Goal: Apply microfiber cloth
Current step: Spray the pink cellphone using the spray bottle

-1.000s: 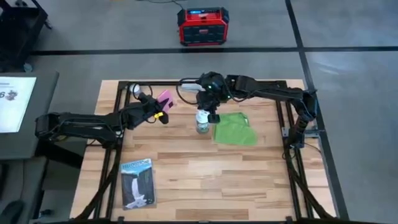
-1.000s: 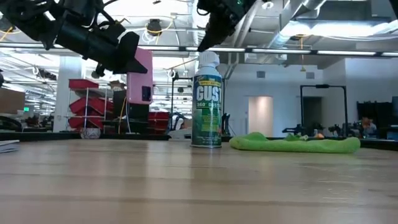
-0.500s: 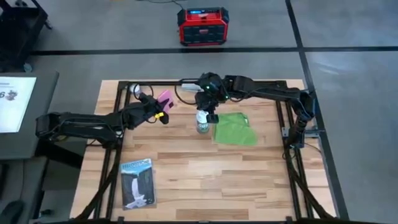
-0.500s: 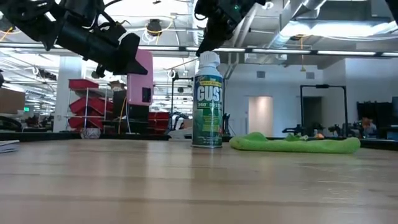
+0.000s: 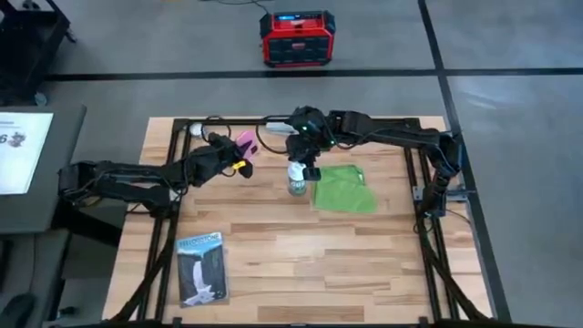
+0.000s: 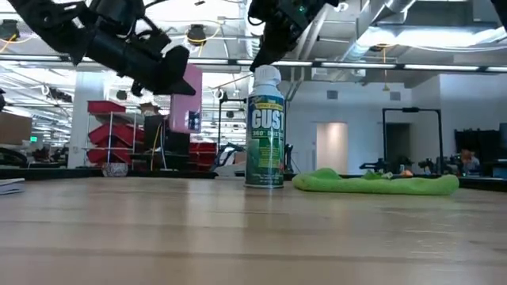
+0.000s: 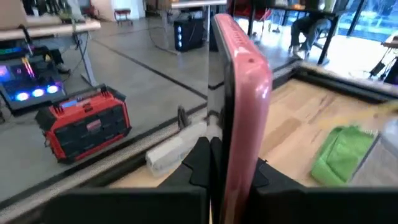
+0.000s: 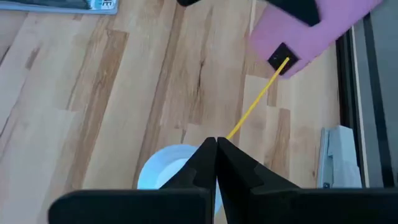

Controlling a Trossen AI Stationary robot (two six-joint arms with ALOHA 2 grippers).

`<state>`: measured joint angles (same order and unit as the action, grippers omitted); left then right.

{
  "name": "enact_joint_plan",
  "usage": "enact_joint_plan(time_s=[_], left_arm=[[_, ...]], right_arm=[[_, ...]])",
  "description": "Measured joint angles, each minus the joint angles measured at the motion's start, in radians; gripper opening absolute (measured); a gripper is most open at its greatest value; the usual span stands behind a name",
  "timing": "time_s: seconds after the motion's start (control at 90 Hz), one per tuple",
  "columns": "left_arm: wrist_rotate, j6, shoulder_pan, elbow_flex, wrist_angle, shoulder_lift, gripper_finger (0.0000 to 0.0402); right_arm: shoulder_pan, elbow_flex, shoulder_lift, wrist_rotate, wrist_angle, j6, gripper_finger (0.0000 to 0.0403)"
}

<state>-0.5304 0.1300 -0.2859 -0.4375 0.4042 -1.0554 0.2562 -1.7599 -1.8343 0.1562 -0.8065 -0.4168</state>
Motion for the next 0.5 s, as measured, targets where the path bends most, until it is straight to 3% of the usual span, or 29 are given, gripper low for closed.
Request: enact_joint_plan(time_s=[0.5], left_arm=[[0.0,-0.013,0.0,-0.038,-0.064,0.0,0.0002]], right_arm=[[0.008,-0.002,-0.014,0.008,-0.018,0.001,0.0]])
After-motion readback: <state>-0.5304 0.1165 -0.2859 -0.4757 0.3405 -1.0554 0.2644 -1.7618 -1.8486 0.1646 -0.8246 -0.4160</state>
